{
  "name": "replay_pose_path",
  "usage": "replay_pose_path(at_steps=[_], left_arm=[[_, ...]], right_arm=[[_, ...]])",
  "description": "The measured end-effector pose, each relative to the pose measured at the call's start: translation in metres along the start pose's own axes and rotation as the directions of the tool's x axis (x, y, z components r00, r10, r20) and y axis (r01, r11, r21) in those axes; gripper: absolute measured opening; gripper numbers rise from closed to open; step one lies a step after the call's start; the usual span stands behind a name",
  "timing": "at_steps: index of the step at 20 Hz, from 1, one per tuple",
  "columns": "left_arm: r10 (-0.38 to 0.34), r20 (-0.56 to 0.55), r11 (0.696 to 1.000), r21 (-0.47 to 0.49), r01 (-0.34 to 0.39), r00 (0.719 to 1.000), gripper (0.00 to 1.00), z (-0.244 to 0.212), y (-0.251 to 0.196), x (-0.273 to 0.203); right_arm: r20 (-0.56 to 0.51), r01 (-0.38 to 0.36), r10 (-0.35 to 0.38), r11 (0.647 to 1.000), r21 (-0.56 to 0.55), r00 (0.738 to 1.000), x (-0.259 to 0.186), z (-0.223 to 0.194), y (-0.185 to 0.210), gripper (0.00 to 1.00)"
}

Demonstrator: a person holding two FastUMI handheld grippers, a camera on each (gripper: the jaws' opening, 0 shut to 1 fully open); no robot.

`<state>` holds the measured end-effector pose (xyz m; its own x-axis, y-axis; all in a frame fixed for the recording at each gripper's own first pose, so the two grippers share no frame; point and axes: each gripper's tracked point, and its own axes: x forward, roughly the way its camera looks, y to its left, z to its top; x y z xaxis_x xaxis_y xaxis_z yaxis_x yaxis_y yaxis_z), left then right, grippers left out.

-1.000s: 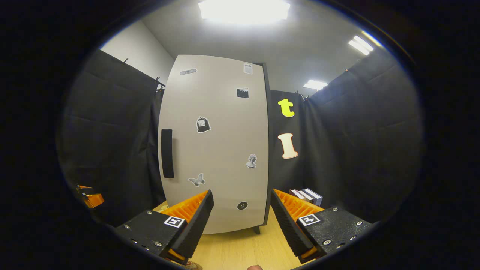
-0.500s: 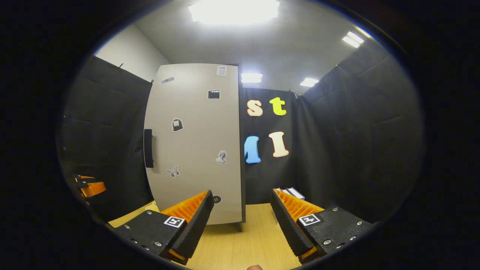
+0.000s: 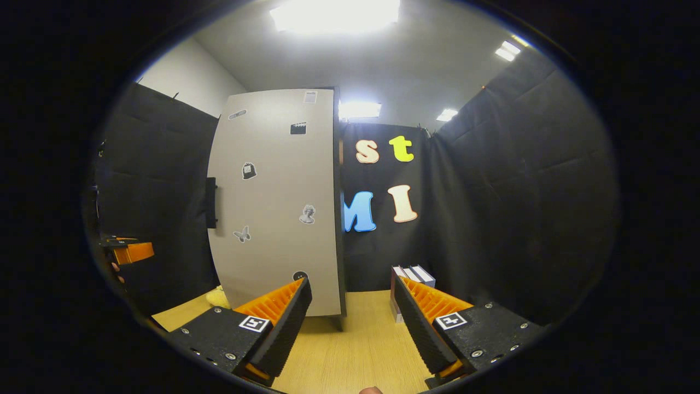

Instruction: Open the cabinet door with the right hand, grasp the bottle in the cabinet with the left hand and place it on the coaster, then close the cabinet door with the right hand.

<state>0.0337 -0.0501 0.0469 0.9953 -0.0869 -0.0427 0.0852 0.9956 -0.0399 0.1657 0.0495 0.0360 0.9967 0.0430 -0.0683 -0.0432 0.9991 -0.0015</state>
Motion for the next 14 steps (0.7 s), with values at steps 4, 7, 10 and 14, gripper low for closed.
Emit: replay_pose_path(at_steps=[4,7,10,14], left_arm=[[0.022,-0.003,1.000,-0.005,-0.022,1.000,0.81,-0.004,0.001,-0.001],[0.028,-0.007,1.000,-0.001,-0.028,1.000,0.81,-0.007,0.002,-0.002],[0.030,-0.007,1.000,-0.003,-0.030,1.000,0.81,-0.009,0.006,0.000],[0.025,-0.009,1.000,0.001,-0.025,1.000,0.81,-0.009,0.013,0.003]], right_arm=[[0.005,-0.004,0.004,1.000,0.007,1.000,0.001,0.000,0.001,0.94],[0.011,-0.001,0.001,1.000,0.019,1.000,0.004,0.001,0.005,0.94],[0.009,0.003,-0.004,1.000,0.019,1.000,0.006,0.001,0.008,0.94],[0.019,0.016,-0.016,1.000,0.023,1.000,0.008,0.007,0.013,0.94]])
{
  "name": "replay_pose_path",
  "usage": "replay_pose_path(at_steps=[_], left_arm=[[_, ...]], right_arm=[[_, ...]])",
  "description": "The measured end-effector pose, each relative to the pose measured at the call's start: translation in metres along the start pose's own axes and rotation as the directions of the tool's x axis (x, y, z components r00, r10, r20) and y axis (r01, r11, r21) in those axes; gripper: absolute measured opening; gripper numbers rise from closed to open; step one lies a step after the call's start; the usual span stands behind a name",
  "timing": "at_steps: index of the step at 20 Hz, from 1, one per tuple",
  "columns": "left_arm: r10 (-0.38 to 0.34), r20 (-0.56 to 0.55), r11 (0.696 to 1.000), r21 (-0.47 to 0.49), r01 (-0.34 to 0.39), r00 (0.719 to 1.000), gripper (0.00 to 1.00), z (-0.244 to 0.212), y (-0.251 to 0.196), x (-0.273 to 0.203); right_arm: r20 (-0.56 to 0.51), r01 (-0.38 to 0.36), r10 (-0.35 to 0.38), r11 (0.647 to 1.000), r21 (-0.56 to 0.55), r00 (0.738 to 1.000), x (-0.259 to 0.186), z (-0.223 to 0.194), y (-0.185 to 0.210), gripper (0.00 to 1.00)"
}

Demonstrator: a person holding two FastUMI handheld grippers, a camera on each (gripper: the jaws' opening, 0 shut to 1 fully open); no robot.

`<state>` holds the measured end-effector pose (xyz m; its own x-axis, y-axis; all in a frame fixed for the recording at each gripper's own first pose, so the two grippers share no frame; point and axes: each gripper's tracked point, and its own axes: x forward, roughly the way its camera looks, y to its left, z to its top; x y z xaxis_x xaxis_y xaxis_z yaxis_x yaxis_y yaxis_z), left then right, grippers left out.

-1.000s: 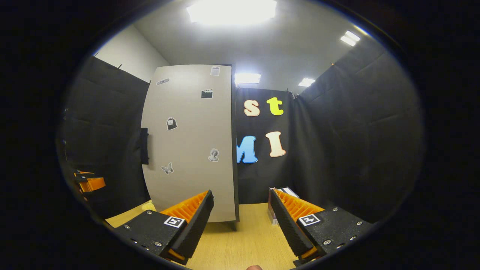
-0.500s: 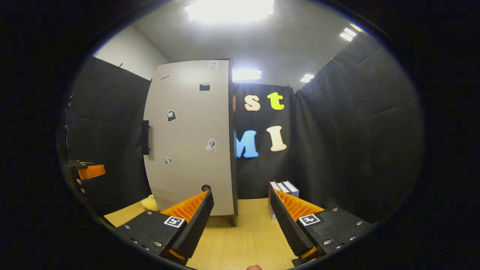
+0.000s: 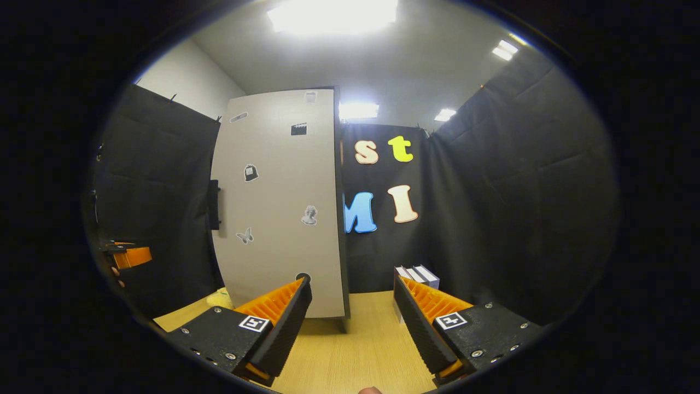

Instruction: Open the cabinet door with the right hand, grasp the bottle in the cabinet with the left hand and place it on the coaster, then close the cabinet door with the right hand.

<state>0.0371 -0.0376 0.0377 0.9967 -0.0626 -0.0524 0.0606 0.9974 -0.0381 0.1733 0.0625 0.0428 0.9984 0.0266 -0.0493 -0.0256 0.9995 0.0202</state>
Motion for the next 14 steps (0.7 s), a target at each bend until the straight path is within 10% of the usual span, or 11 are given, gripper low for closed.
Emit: replay_pose_path(at_steps=[14], left_arm=[[-0.004,0.008,1.000,0.011,0.004,1.000,0.81,0.002,0.019,0.000]], right_arm=[[0.030,0.018,-0.017,1.000,-0.015,0.999,-0.008,0.010,0.011,0.94]])
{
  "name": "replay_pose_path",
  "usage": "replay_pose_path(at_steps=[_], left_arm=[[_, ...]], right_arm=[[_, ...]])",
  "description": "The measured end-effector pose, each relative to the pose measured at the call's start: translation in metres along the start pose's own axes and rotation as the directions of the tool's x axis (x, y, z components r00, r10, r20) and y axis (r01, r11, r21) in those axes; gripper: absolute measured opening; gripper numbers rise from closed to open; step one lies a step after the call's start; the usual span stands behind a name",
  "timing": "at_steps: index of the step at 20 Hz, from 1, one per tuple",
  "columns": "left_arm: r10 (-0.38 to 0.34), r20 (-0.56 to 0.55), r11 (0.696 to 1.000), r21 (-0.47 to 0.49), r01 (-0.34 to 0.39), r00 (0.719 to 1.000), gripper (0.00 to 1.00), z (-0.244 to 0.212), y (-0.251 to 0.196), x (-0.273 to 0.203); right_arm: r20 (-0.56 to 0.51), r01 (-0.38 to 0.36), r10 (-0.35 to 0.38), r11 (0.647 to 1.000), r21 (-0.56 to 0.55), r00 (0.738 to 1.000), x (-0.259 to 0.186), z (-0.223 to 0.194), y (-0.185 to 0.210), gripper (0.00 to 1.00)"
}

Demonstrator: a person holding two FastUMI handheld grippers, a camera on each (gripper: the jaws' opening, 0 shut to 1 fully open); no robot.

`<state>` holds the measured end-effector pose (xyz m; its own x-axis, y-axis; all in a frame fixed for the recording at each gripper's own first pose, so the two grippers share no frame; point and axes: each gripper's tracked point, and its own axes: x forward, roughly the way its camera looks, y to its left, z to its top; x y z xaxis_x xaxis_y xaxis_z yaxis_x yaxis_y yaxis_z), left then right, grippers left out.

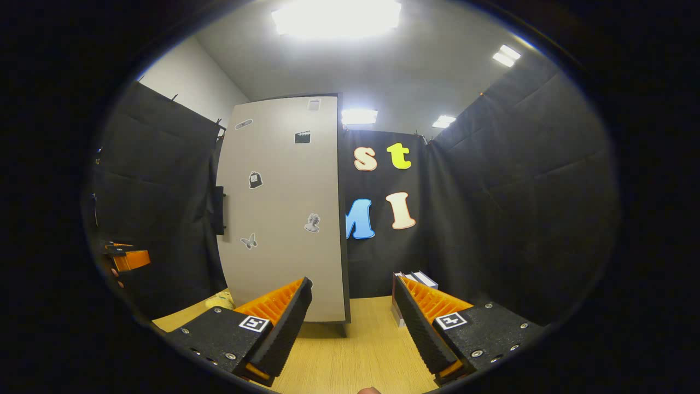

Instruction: Open the cabinet door with the right hand, grasp the bottle in the cabinet with the left hand and place it on the coaster, then close the cabinet door with the right hand.

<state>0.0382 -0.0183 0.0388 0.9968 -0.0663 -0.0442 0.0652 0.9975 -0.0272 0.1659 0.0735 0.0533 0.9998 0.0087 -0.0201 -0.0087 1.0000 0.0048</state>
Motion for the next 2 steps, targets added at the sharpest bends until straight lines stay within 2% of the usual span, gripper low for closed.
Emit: replay_pose_path(at_steps=[2], left_arm=[[0.001,0.003,1.000,-0.001,-0.001,1.000,0.81,0.0027,0.0022,0.0001]], right_arm=[[0.002,0.002,-0.002,1.000,-0.001,1.000,0.0009,0.0000,0.0010,0.94]])
